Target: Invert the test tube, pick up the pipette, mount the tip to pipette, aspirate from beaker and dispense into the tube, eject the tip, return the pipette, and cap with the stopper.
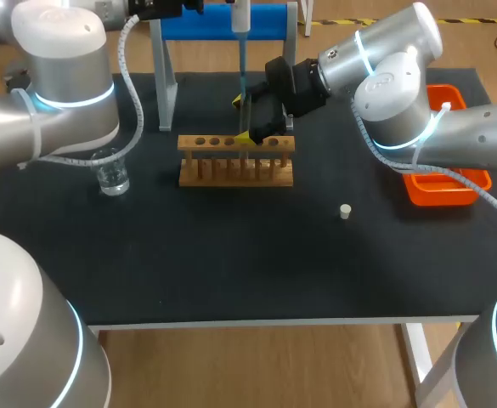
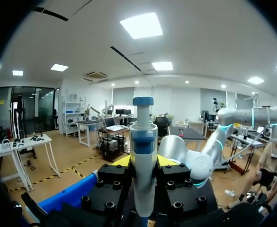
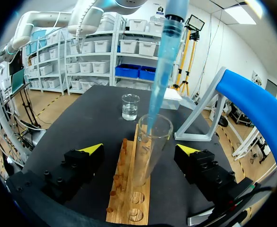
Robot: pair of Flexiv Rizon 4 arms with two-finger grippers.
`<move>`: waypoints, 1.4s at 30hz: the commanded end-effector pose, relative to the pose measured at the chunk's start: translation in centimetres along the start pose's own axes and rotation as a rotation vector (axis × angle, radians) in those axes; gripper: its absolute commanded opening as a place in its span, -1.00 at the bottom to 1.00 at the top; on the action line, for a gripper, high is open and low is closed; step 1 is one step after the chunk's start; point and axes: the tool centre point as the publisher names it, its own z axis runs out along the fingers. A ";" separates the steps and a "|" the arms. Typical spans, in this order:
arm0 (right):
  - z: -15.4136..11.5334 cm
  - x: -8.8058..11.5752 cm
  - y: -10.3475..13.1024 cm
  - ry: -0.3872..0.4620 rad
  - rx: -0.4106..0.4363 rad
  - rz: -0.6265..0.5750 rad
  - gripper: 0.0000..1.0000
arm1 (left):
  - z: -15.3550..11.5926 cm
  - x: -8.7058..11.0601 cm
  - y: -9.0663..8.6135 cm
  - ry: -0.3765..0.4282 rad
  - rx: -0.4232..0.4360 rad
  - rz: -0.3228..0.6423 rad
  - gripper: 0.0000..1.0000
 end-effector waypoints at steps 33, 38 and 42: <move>-0.2 0.0 0.1 0.002 0.004 0.001 1.00 | 1.0 -0.5 2.0 -0.011 -0.014 -0.006 -1.00; -0.2 0.0 0.1 0.002 0.004 0.001 1.00 | 1.0 -0.5 2.2 -0.014 -0.009 -0.002 -1.00; -0.2 0.0 0.1 0.002 0.004 0.001 1.00 | 1.1 -0.6 2.4 -0.021 -0.009 -0.003 -1.00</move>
